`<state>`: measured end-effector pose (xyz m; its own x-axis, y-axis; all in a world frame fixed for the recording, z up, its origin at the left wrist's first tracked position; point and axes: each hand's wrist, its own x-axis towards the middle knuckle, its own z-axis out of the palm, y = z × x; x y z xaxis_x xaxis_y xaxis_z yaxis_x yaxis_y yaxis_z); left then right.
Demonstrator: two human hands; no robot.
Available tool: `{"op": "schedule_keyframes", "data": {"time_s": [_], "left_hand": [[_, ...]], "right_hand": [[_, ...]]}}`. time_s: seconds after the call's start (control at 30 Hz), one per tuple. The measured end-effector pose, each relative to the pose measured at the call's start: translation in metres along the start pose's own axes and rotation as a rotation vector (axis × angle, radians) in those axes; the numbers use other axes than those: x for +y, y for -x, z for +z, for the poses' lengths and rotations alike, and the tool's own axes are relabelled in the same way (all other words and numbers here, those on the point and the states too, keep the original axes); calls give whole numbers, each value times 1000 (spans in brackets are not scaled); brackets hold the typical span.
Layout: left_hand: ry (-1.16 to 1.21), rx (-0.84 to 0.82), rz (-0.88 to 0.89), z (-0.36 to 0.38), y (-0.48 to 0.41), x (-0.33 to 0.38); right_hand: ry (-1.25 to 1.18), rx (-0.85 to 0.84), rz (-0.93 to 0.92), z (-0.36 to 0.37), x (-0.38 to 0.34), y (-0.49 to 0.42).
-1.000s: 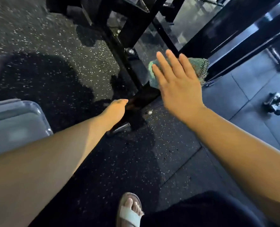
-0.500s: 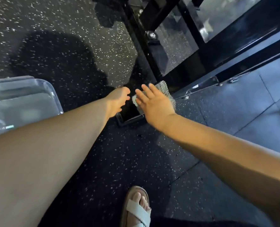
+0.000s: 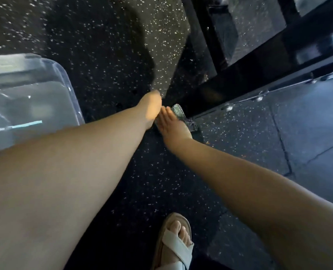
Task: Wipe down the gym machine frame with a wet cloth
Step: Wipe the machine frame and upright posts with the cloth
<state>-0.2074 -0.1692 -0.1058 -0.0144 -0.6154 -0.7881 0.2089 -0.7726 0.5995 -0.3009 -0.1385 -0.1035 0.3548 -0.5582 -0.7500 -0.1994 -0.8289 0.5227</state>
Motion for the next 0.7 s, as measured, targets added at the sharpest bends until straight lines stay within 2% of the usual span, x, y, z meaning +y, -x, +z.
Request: {"op": "schedule_keyframes", "data": {"time_s": [0.17,0.33,0.43,0.6,0.7], "left_hand": [[113,-46,-85,1,-4,2],[111,-56,-34,5,4,-4],[71,-53,-93,8,13,4],[82,76,-167,-2,26,13],[133,123,-152,-12,40,22]], "right_hand": [[15,1,-44,-15,22,13],[68,76,108,-18,69,73],[57,99,189,-20,62,76],[-71,30,96,-18,22,23],[-107,61,63,-22,35,26]]}}
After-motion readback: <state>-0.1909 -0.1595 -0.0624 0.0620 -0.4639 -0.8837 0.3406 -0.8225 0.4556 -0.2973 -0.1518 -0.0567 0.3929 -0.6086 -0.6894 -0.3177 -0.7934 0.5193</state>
